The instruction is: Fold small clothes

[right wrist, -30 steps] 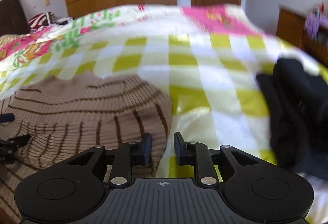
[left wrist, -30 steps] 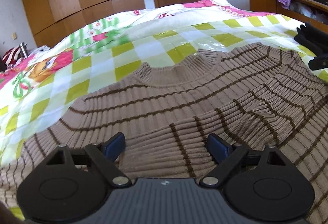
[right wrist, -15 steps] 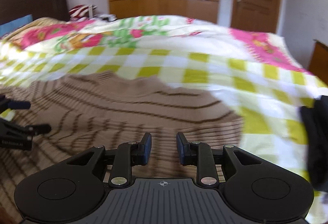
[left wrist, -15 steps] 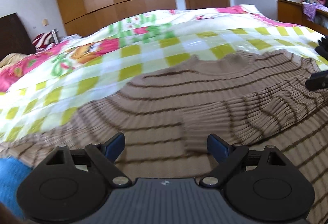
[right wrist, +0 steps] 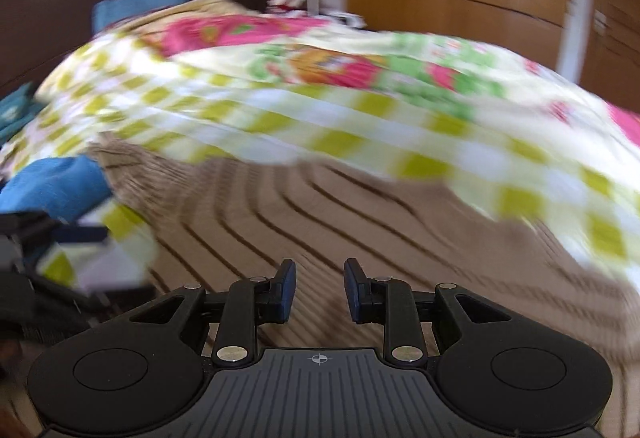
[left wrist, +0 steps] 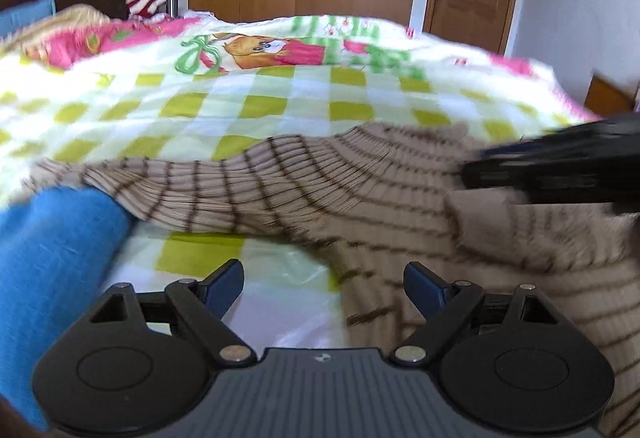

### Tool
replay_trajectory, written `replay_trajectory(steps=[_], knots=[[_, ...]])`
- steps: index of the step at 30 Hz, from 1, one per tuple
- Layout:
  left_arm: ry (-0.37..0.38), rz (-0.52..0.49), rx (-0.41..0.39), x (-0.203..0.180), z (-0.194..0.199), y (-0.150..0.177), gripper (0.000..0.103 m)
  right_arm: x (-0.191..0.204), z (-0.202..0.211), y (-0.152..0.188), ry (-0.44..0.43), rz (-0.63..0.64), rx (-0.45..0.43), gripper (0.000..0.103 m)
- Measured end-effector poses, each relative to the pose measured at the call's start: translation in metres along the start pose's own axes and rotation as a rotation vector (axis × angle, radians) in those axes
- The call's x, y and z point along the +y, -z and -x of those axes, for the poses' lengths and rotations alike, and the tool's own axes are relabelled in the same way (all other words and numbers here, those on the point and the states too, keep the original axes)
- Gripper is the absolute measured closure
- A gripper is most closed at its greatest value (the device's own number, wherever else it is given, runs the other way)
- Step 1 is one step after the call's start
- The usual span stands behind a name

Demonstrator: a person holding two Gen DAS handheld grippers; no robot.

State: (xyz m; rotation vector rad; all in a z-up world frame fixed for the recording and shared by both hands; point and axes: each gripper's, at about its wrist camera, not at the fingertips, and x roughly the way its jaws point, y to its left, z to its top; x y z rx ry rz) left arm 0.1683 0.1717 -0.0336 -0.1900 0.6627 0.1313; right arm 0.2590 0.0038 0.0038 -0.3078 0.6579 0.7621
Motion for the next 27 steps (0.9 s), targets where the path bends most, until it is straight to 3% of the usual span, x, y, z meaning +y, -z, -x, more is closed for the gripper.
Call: replay_trajectory(steps=[5,9,17,19,23,26,27], knots=[[0.018,0.034,-0.019,0.0,-0.009,0.008,0.003,0.063,-0.044,-0.051,-0.115,0.18,0.041,0.076],[0.079,0.104,-0.032,0.013,-0.009,0.011,0.007,0.109,-0.077,-0.079,-0.212,0.242,0.069,0.076],[0.126,0.117,-0.059,0.023,-0.01,0.017,0.007,0.188,-0.119,-0.105,-0.368,0.376,0.112,0.072],[0.137,0.127,-0.063,0.025,-0.01,0.018,0.007,0.202,-0.123,-0.113,-0.392,0.412,0.116,0.063],[0.14,0.127,-0.07,0.025,-0.011,0.019,0.007,0.235,-0.138,-0.123,-0.419,0.501,0.131,0.062],[0.131,0.11,-0.075,0.028,-0.01,0.024,0.006,0.256,-0.161,-0.125,-0.346,0.528,0.151,0.065],[0.127,0.101,-0.077,0.027,-0.011,0.027,0.006,0.26,-0.169,-0.126,-0.331,0.521,0.163,0.074]])
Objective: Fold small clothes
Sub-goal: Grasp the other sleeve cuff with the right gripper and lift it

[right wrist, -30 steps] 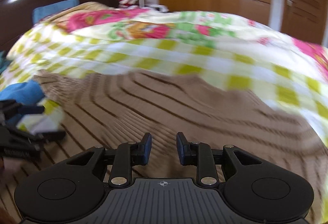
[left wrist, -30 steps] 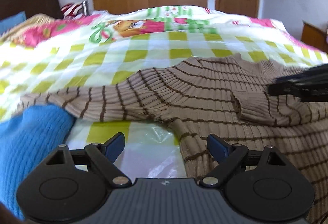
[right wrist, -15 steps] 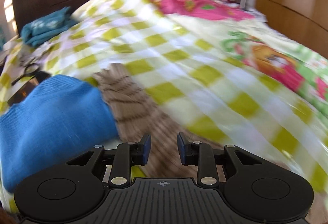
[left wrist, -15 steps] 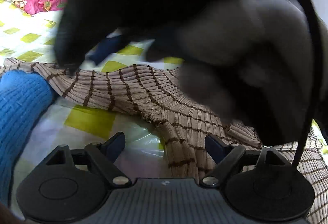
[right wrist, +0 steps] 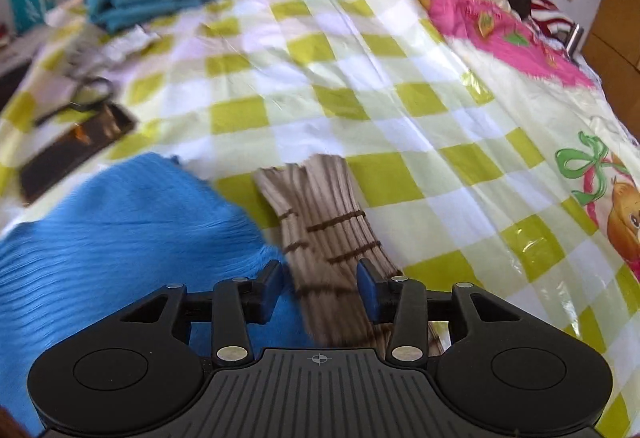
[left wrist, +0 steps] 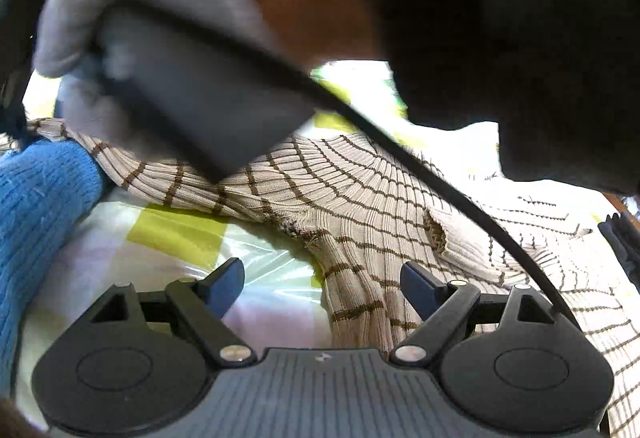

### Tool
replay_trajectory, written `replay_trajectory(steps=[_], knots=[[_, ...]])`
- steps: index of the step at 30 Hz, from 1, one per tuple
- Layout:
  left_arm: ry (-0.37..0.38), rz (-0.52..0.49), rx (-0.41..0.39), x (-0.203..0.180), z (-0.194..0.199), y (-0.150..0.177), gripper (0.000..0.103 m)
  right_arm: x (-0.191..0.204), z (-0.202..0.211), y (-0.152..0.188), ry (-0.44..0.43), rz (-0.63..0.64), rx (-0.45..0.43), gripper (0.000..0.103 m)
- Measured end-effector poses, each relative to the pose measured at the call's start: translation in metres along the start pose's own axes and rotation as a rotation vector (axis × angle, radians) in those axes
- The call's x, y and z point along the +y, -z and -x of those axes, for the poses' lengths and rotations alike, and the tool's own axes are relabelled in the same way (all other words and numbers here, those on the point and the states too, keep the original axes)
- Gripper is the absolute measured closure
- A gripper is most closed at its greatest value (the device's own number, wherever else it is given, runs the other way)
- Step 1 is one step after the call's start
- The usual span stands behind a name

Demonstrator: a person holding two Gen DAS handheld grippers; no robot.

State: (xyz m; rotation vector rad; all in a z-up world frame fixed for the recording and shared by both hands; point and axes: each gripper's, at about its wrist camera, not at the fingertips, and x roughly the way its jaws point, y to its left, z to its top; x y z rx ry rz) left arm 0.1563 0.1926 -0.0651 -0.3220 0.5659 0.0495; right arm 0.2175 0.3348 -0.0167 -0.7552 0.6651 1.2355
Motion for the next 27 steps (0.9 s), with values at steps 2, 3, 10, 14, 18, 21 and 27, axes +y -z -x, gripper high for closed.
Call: replay_trajectory(steps=[2,3,10,14,18,21,27], knots=[[-0.002,-0.011,-0.004,-0.002,0.0,0.002,0.006,-0.004,-0.005,-0.004,0.021,-0.053,-0.003,0.098],[-0.001,-0.013,-0.007,-0.002,0.001,0.003,0.006,-0.007,-0.002,-0.005,0.029,-0.085,-0.013,0.098],[-0.002,-0.012,-0.028,-0.005,0.002,0.008,0.005,-0.075,0.102,0.024,0.11,-0.309,-0.203,0.099],[-0.018,-0.029,-0.029,-0.012,0.005,0.004,0.005,-0.13,0.181,0.08,0.207,-0.557,-0.342,0.099],[0.002,-0.045,-0.032,-0.024,0.007,-0.008,0.005,-0.168,0.248,0.159,0.321,-0.769,-0.442,0.099],[0.001,-0.141,-0.046,-0.041,0.006,-0.021,0.005,-0.183,0.282,0.221,0.387,-0.898,-0.472,0.099],[-0.008,-0.358,-0.013,-0.085,-0.024,-0.027,0.004,-0.188,0.29,0.319,0.434,-1.101,-0.421,0.099]])
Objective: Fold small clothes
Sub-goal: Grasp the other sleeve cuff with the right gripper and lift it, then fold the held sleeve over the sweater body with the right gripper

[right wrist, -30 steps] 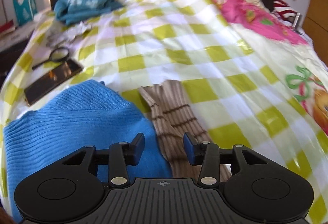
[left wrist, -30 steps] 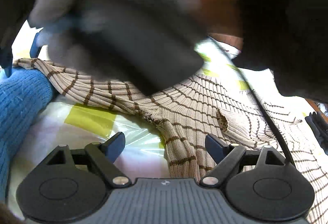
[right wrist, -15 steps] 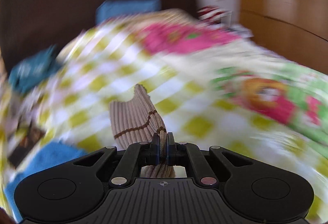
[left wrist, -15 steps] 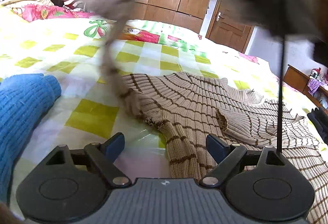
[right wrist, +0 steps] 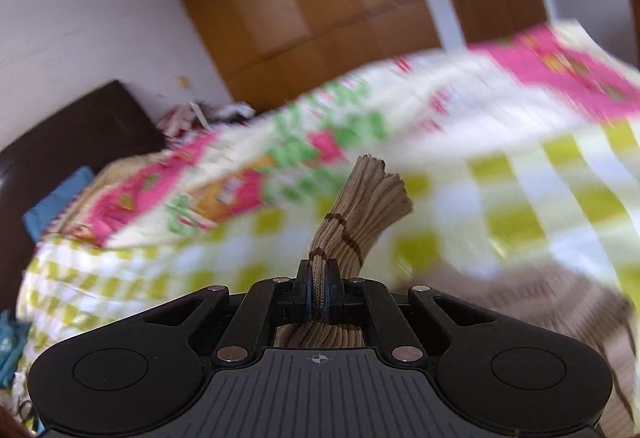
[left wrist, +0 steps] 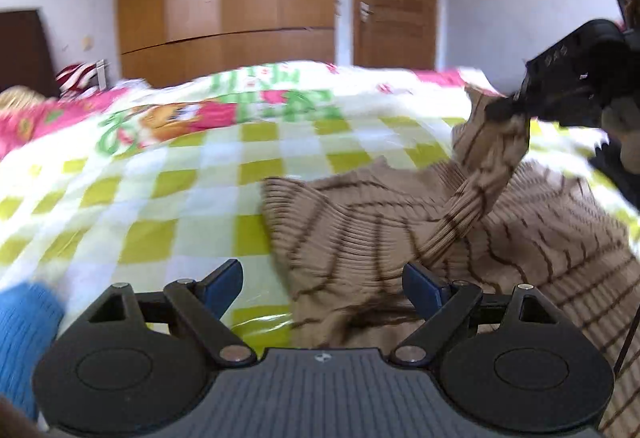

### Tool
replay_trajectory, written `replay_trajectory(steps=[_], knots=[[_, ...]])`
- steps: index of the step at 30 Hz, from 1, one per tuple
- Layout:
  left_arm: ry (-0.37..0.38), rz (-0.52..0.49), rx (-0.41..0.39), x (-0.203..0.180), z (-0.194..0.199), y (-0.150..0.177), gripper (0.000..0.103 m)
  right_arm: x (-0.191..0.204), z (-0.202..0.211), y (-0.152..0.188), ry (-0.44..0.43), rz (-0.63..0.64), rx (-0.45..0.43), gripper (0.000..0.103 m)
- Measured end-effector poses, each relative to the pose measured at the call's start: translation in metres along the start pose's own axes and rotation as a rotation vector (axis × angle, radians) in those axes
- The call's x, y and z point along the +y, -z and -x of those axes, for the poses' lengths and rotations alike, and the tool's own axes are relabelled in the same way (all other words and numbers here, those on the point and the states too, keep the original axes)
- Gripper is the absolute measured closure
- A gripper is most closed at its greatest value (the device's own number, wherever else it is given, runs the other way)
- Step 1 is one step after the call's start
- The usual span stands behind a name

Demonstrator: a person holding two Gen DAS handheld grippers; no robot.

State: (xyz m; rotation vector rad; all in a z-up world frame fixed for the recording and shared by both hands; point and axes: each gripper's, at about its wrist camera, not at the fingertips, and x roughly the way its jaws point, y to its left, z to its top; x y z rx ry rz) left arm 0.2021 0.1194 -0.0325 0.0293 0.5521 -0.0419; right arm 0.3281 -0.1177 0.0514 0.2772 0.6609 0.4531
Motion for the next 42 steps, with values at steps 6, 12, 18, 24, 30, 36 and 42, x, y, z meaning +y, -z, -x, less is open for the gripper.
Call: replay_trajectory(steps=[6,12,18,24,30,36,42], knots=[[-0.032,-0.092,-0.01,-0.027,-0.004,-0.003,0.004,-0.031,-0.024,0.038,0.015,-0.069,0.092,0.098],[-0.182,-0.116,0.091,-0.024,-0.024,0.003,0.001,-0.027,-0.019,0.042,0.002,-0.059,0.107,0.095],[-0.161,0.105,0.124,0.007,-0.01,0.013,0.001,-0.038,0.02,0.042,0.223,-0.016,0.024,0.09],[-0.172,0.033,0.099,0.0,0.003,0.02,0.001,-0.03,0.019,0.043,0.237,0.02,0.066,0.09],[-0.191,0.0,0.09,-0.004,0.009,0.017,0.001,-0.045,0.035,0.059,0.305,-0.025,0.094,0.085],[-0.231,0.096,0.155,0.011,-0.001,0.023,0.0,-0.059,0.065,0.066,0.384,-0.007,0.06,0.085],[-0.255,0.074,0.123,0.004,0.008,0.023,0.0,-0.097,0.059,0.067,0.325,-0.187,0.044,0.083]])
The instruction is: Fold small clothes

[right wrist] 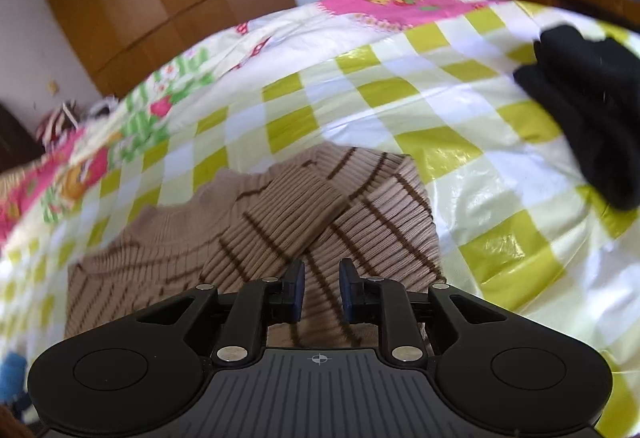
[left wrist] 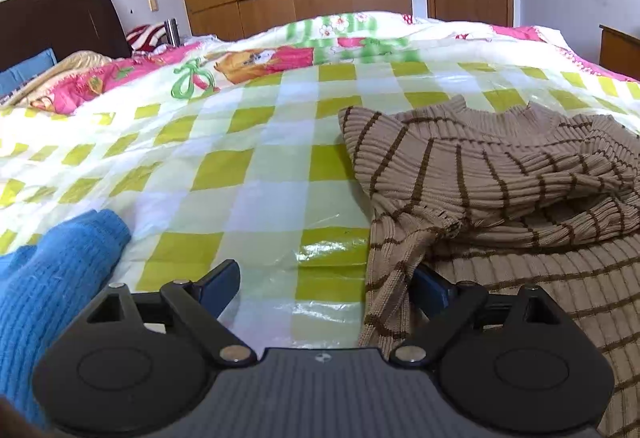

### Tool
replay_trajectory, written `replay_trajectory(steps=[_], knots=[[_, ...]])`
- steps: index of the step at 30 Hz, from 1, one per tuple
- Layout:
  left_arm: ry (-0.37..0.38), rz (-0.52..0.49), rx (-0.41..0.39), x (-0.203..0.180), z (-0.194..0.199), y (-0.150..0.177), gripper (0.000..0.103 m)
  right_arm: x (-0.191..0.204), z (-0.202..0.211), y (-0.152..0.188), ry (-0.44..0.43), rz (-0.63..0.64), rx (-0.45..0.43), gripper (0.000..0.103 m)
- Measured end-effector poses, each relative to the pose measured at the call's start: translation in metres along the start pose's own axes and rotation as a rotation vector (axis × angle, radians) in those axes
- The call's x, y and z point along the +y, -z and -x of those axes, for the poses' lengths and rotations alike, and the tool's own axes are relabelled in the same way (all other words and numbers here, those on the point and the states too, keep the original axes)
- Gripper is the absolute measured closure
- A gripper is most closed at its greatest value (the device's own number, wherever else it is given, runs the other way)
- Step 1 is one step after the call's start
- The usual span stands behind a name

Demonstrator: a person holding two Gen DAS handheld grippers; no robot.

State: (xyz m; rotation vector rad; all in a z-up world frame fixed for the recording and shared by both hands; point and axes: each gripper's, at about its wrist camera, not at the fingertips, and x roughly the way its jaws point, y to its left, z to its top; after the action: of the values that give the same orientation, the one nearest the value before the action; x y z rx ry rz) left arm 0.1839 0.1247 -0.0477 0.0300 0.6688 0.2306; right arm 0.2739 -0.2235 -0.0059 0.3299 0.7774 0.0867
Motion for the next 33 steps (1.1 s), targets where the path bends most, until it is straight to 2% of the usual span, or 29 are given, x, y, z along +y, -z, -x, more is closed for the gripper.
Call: replay_trajectory(steps=[4,7,9,11,13,14,16,19,23,25,26,27,29,31,33], knots=[[-0.009,-0.018,-0.056,-0.005,0.012,-0.004,0.0,-0.012,-0.012,-0.007,-0.09,-0.082,-0.007,0.083],[-0.028,-0.039,-0.096,-0.011,0.017,-0.009,0.0,-0.014,-0.016,-0.013,-0.151,-0.087,-0.019,0.081],[-0.043,-0.065,-0.099,-0.017,0.014,-0.011,0.0,-0.015,-0.025,-0.014,-0.168,-0.092,-0.006,0.077],[-0.048,-0.078,-0.096,-0.021,0.011,-0.012,0.0,-0.019,-0.038,-0.014,-0.199,-0.143,0.044,0.077],[-0.038,-0.085,-0.09,-0.025,0.007,-0.012,0.0,-0.022,-0.042,-0.013,-0.246,-0.196,0.048,0.078],[-0.035,-0.091,-0.086,-0.027,0.005,-0.012,0.0,-0.021,-0.043,-0.015,-0.257,-0.198,0.042,0.081],[-0.03,-0.116,-0.084,-0.033,0.001,-0.013,0.0,-0.02,-0.043,-0.018,-0.254,-0.2,0.025,0.099],[-0.022,-0.132,-0.092,-0.039,-0.001,-0.015,0.0,-0.023,-0.027,-0.025,-0.322,-0.241,0.007,0.1],[-0.013,-0.13,-0.093,-0.041,-0.001,-0.014,0.0,-0.032,0.018,-0.023,-0.394,-0.268,-0.056,0.101],[-0.003,-0.158,-0.069,-0.043,-0.004,-0.01,0.0,-0.037,0.028,-0.018,-0.369,-0.242,-0.066,0.101],[-0.004,-0.177,-0.06,-0.044,-0.004,-0.007,0.0,-0.037,0.028,-0.015,-0.323,-0.192,-0.062,0.1],[-0.008,-0.2,-0.059,-0.046,-0.003,-0.005,0.0,-0.035,0.022,-0.011,-0.26,-0.127,-0.043,0.093],[-0.009,-0.224,-0.071,-0.045,0.004,-0.005,0.0,-0.035,0.003,-0.006,-0.137,-0.076,0.052,0.093],[-0.011,-0.225,-0.086,-0.041,0.011,-0.008,0.0,-0.04,0.003,-0.003,-0.13,-0.084,0.068,0.093],[0.005,-0.196,-0.109,-0.033,0.018,-0.014,0.0,-0.037,0.018,-0.005,-0.121,-0.058,0.014,0.093]])
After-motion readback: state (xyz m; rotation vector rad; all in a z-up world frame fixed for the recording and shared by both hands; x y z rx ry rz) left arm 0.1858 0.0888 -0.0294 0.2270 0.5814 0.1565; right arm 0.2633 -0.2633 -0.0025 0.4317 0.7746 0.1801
